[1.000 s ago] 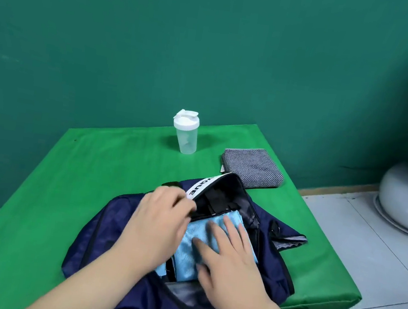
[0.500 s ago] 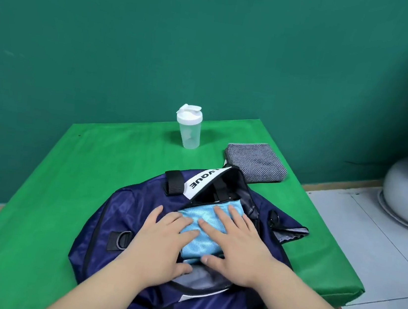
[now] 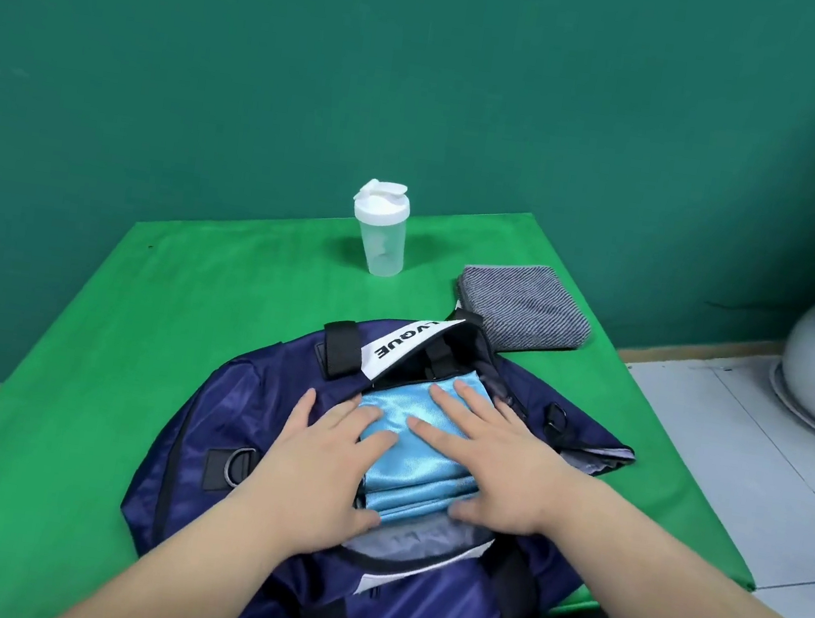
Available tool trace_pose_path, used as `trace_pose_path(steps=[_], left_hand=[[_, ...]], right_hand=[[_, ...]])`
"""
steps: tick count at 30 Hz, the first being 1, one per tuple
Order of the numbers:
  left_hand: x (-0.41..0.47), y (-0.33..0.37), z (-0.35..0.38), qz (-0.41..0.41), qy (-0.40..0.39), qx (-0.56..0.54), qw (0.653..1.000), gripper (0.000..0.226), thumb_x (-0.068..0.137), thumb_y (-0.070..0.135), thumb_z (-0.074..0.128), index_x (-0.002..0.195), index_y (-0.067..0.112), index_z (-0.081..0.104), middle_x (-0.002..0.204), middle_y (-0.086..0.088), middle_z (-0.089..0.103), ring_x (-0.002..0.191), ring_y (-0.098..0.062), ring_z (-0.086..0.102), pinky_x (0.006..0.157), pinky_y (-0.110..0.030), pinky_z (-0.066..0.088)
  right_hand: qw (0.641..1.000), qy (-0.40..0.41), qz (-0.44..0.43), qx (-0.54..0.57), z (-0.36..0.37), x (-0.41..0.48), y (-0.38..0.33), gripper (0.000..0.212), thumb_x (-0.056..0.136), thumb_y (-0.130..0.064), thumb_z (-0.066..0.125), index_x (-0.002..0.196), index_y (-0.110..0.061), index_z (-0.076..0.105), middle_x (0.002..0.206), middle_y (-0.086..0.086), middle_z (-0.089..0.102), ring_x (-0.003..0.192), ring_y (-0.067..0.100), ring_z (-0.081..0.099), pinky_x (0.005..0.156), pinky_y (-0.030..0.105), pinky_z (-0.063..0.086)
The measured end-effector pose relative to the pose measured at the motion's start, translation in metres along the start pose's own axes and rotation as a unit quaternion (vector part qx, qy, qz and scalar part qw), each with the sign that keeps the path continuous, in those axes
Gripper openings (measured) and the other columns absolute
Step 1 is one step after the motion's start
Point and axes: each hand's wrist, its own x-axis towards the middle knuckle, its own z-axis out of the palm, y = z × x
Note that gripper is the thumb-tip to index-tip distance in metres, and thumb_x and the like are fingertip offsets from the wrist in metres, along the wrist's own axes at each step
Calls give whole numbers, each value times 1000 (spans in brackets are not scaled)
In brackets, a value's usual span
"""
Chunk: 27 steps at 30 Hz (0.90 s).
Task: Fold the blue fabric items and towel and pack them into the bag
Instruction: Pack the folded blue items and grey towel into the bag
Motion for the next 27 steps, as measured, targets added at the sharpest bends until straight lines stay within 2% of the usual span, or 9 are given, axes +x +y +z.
trace_pose_path(steps=[3, 6, 8, 11, 13, 16, 19, 23, 27], left_hand=[[0, 2, 6, 2, 30, 6, 1000, 83, 54, 69, 68, 128, 32, 56, 138, 2, 54, 130, -21, 52, 108, -62, 34], [1, 5, 6, -2, 38, 16, 999, 86, 53, 67, 73, 128, 29, 57, 138, -2, 55, 131, -25, 51, 106, -65, 37], [1, 7, 5, -8, 35, 22, 999, 87, 53, 63, 78, 129, 27, 56, 139, -4, 55, 134, -27, 48, 106, -65, 37], [0, 9, 5, -16, 32, 23, 999, 92, 51, 62, 81, 131, 24, 55, 142, -7, 53, 138, -27, 44, 107, -65, 35], [-1, 11, 5, -18, 27, 25, 999, 97, 47, 66, 81, 131, 23, 57, 142, -8, 53, 137, -27, 45, 107, -65, 35], [-4, 12, 5, -12, 20, 22, 999, 104, 41, 75, 75, 129, 22, 59, 141, -8, 55, 135, -26, 48, 105, -65, 37], [-4, 12, 8, -8, 21, 24, 999, 109, 41, 81, 67, 132, 22, 58, 143, -9, 52, 136, -26, 46, 107, -65, 35], [-4, 12, 6, -23, -7, 24, 999, 120, 42, 89, 51, 140, 20, 52, 149, -11, 46, 141, -26, 39, 111, -65, 29], [-3, 9, 5, -26, -13, 32, 999, 124, 46, 91, 48, 149, 22, 39, 158, -9, 32, 148, -25, 26, 117, -63, 16]], right_hand=[[999, -4, -8, -37, -1, 3, 1, 103, 84, -39, 65, 152, -52, -11, 164, -9, -23, 151, 19, -21, 123, 45, 4], [999, 9, -9, -39, -3, 8, 3, 99, 84, -28, 62, 154, -50, -4, 166, -6, -15, 153, 21, -13, 120, 46, 21], [999, 21, -15, -37, -5, 13, 6, 98, 83, -26, 64, 154, -50, 1, 167, -6, -9, 154, 22, -7, 118, 46, 27], [999, 28, -15, -44, -6, 16, 7, 99, 83, -29, 66, 154, -51, 1, 167, -7, -10, 154, 21, -8, 117, 46, 27], [998, 25, -16, -46, -3, 13, 5, 104, 82, -37, 70, 153, -51, -5, 166, -8, -16, 153, 21, -14, 119, 45, 24], [999, 8, -17, -46, 0, 8, 4, 117, 75, -54, 76, 151, -52, -13, 162, -10, -26, 151, 20, -23, 120, 42, 16], [998, 26, -17, -57, 3, 9, 3, 115, 77, -46, 76, 151, -52, -12, 163, -9, -24, 151, 21, -20, 118, 45, 26], [996, 62, -15, -58, 4, 18, 3, 108, 76, -37, 75, 153, -50, 0, 167, -4, -8, 154, 26, -4, 108, 46, 41], [996, 62, -16, -62, 5, 21, 3, 103, 81, -35, 70, 153, -50, -3, 166, -6, -15, 153, 24, -11, 109, 46, 37]])
